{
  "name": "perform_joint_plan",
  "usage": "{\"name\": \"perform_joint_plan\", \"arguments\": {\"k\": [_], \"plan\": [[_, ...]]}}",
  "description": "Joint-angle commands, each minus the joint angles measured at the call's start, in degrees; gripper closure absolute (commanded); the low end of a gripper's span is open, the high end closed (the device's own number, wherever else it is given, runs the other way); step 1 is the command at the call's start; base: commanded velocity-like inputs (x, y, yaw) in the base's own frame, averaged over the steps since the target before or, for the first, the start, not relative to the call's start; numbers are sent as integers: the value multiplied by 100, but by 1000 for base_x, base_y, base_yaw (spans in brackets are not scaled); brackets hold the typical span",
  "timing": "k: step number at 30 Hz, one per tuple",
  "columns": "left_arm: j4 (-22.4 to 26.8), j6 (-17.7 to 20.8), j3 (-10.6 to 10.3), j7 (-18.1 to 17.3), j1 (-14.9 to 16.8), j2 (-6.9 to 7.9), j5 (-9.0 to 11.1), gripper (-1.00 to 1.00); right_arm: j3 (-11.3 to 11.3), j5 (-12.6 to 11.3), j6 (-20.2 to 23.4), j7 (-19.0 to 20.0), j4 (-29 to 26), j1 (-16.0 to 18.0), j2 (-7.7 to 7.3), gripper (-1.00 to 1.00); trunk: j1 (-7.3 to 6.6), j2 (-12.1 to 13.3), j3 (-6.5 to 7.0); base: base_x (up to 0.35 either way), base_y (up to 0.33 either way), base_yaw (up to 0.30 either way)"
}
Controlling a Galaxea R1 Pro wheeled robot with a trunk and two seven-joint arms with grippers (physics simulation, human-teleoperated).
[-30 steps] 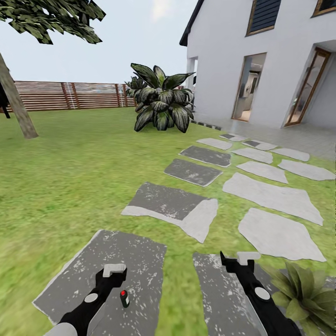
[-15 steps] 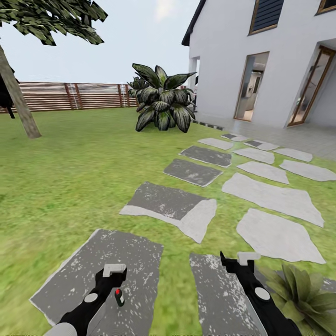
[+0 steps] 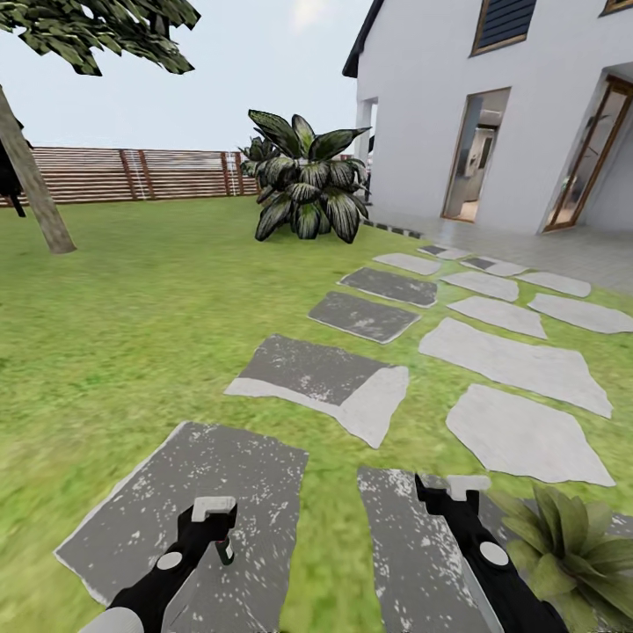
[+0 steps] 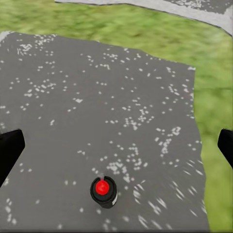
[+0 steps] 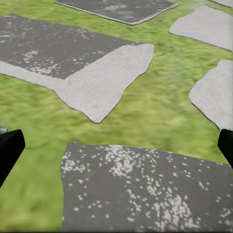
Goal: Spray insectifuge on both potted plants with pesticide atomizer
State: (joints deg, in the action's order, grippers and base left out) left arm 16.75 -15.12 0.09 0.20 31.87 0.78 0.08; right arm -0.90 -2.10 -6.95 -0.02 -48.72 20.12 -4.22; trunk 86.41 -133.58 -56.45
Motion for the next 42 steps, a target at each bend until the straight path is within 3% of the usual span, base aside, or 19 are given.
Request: {"name": "perform_joint_plan", "arguments": {"k": [1,12,18,24,42], "plan": [[-5,-21,0,3,4,0,1,-100,2,-21,-18,2,3,2,-1,-100,21,-44,-32,0,0,0],[-5,-33,0,5,8,17,1,-100,2,-22,-17,3,3,2,0,-100,263,-485,-328,0,0,28],[-102,-395,0,4,4,26,5,-100,4,-26,-17,1,3,4,0,-100,395,-725,-486,0,0,149],[-180,-491,0,2,12,24,10,-100,10,-27,-17,9,3,5,1,-100,526,-966,-643,0,0,163],[-181,-492,0,-2,18,24,10,-100,0,-30,-16,-7,3,6,1,-100,573,-990,-1197,0,0,89]]}}
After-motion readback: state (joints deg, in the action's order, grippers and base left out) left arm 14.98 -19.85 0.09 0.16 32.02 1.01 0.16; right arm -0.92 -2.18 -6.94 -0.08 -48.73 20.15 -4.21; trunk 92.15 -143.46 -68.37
